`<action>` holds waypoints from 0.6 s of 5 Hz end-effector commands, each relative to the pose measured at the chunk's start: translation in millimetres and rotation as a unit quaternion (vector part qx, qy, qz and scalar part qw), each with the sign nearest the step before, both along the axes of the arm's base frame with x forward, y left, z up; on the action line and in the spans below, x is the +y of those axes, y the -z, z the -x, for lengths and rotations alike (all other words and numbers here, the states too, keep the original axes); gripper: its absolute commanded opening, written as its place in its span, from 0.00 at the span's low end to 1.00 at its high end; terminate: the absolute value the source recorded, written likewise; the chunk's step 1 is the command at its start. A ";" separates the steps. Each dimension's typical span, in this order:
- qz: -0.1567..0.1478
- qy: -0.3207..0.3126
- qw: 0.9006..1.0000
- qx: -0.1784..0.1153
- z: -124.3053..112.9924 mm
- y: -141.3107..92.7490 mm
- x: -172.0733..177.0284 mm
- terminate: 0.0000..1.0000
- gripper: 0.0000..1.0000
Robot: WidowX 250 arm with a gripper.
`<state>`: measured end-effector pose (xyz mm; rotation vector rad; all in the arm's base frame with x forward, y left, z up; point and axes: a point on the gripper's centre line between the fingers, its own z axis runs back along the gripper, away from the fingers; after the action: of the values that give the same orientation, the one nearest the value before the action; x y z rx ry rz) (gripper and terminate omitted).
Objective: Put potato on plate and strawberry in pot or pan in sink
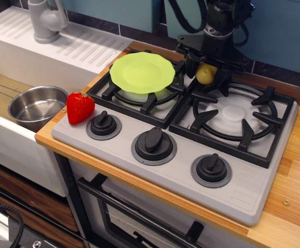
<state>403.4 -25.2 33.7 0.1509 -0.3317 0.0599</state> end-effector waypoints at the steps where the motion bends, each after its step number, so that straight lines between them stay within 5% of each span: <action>1: 0.004 -0.005 1.000 0.021 11.7 -26.6 -1.7 0.00 0.00; 3: 0.000 -0.003 0.999 0.049 26.3 -56.4 -0.9 0.00 0.00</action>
<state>365.0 -23.9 56.5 0.1711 -0.1251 0.0523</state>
